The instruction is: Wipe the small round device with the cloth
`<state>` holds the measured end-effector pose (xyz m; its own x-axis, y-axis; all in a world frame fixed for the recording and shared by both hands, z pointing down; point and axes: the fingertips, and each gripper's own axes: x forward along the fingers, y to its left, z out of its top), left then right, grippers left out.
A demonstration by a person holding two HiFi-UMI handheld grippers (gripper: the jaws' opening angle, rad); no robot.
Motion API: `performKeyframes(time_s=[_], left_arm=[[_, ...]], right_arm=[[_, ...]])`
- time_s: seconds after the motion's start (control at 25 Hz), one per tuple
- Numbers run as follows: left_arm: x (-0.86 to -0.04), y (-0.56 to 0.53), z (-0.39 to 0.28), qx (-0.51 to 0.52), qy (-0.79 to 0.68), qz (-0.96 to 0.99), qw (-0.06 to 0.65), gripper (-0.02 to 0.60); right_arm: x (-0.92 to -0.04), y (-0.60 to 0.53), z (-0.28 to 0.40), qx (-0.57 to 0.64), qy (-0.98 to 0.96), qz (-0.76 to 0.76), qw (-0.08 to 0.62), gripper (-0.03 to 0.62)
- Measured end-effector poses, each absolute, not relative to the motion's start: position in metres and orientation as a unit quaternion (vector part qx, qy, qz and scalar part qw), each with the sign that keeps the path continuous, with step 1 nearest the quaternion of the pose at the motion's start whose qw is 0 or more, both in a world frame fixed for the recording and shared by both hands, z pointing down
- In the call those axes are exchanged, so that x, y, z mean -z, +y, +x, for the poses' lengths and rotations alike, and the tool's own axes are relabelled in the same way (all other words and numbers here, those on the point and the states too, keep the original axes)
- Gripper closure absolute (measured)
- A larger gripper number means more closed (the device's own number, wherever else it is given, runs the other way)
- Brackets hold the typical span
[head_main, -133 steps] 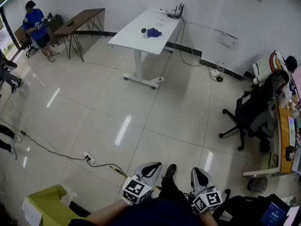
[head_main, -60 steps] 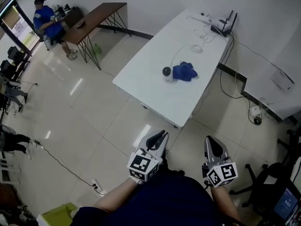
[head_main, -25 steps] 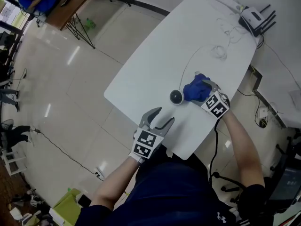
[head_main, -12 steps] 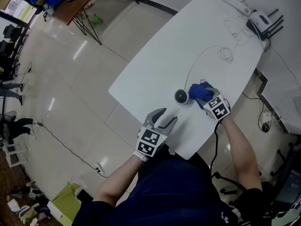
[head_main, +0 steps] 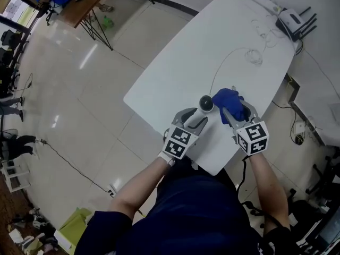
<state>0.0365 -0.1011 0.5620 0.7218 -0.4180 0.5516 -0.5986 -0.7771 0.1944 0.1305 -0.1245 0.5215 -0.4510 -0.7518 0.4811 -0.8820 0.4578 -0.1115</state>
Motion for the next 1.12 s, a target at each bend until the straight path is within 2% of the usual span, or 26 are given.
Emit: performKeyframes(time_s=[0.12,0.28,0.44,0.6,1.0,1.12], left_arm=[[-0.562,-0.093,0.024,-0.246,-0.288,0.907,0.186,0.382],[-0.562,-0.078,-0.005,-0.244,-0.315,0.897,0.19,0.382],[-0.561,-0.068,-0.027,-0.245,-0.332,0.89,0.196,0.382],[-0.556,-0.067,-0.027,-0.24,-0.33,0.892,0.196,0.382],[-0.539,-0.095,0.027,-0.244,-0.295,0.91,0.162,0.382],[-0.54,-0.095,0.033,-0.251,-0.29,0.909,0.162,0.382]], right_arm=[[-0.5,-0.124,0.094,-0.075,-0.837,0.482,0.246,0.408],[-0.518,-0.117,0.055,0.039,-0.816,0.455,0.354,0.407],[-0.535,-0.112,0.039,0.031,-0.816,0.445,0.368,0.407],[-0.534,-0.121,0.057,-0.077,-0.814,0.491,0.301,0.407],[-0.58,-0.13,0.127,-0.458,-0.707,0.538,0.028,0.407],[-0.613,-0.124,0.135,-0.528,-0.656,0.539,-0.012,0.407]])
